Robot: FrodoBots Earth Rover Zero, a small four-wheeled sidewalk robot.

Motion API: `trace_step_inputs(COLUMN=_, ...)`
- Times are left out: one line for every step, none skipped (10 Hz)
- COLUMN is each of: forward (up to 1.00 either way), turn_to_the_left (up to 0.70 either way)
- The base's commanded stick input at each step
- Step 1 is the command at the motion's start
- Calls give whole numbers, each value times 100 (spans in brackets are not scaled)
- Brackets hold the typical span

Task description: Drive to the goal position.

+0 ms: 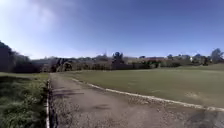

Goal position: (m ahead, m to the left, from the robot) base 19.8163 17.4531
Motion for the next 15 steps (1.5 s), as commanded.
trace_step_inputs(forward=70, turn_to_the_left=12)
trace_step_inputs(forward=70, turn_to_the_left=25)
trace_step_inputs(forward=70, turn_to_the_left=8)
trace_step_inputs(forward=70, turn_to_the_left=0)
trace_step_inputs(forward=70, turn_to_the_left=0)
trace_step_inputs(forward=70, turn_to_the_left=0)
trace_step_inputs(forward=70, turn_to_the_left=7)
trace_step_inputs(forward=70, turn_to_the_left=24)
trace_step_inputs(forward=70, turn_to_the_left=27)
trace_step_inputs(forward=70, turn_to_the_left=27)
trace_step_inputs(forward=70, turn_to_the_left=27)
trace_step_inputs(forward=70, turn_to_the_left=27)
trace_step_inputs(forward=70, turn_to_the_left=27)
trace_step_inputs(forward=70, turn_to_the_left=27)
trace_step_inputs(forward=70, turn_to_the_left=0)
